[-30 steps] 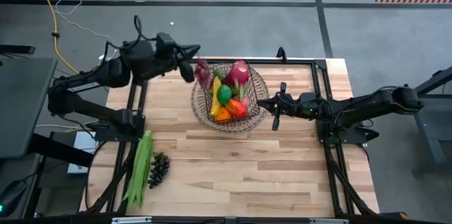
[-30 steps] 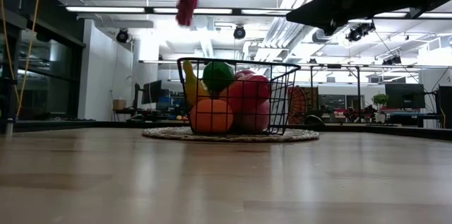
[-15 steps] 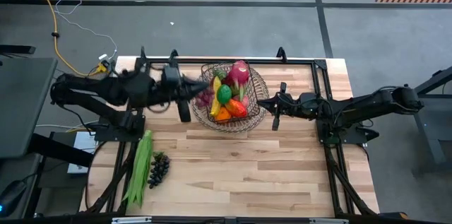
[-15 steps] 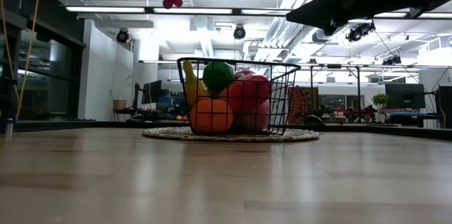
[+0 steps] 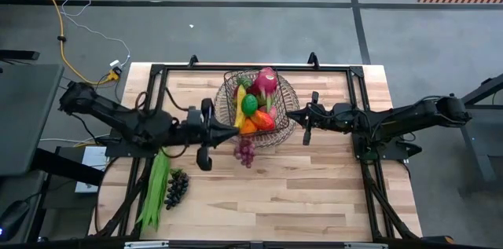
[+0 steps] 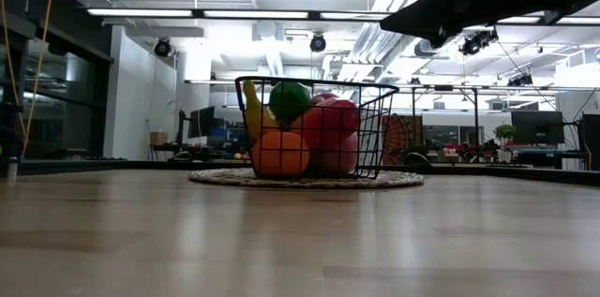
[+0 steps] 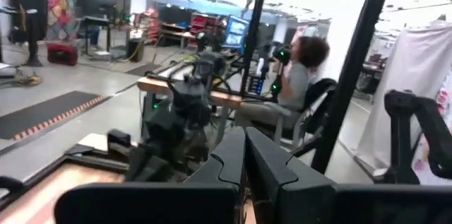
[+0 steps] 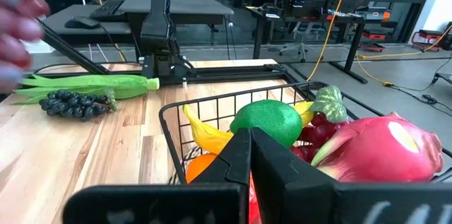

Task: Build produce basket
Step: Put the top purple grapes into the black wire basket

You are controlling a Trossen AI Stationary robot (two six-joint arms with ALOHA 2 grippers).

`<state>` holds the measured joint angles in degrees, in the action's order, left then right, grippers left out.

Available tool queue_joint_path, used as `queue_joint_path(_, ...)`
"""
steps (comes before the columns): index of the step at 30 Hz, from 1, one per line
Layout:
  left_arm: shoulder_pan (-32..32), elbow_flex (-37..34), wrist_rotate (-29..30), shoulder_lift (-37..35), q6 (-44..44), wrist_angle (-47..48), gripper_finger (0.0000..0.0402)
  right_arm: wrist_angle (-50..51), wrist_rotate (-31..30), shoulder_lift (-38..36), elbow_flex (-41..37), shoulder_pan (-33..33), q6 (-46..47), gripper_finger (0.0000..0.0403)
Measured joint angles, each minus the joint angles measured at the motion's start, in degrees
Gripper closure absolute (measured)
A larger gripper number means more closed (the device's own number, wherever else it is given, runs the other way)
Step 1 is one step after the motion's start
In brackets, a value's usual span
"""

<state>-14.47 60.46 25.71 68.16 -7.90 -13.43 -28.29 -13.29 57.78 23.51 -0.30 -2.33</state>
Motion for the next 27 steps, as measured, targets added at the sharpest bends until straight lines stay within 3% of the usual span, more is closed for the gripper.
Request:
queue_joint_path(12, -0.6, -9.9, 0.3, 0.0, -3.4, -10.6, 0.0401, 0.0, 0.0, 0.0, 0.0, 0.0, 0.9, 0.0402)
queue_joint_path(24, -0.6, -11.1, 0.5, 0.0, -4.0, -11.4, 0.0401, 0.2, 0.0, 0.0, 0.0, 0.0, 0.9, 0.0402)
queue_joint_path(27, -0.6, -11.1, -1.9, 0.0, -3.1, -11.3, 0.0401, 0.2, 0.0, 0.0, 0.0, 0.0, 0.9, 0.0402)
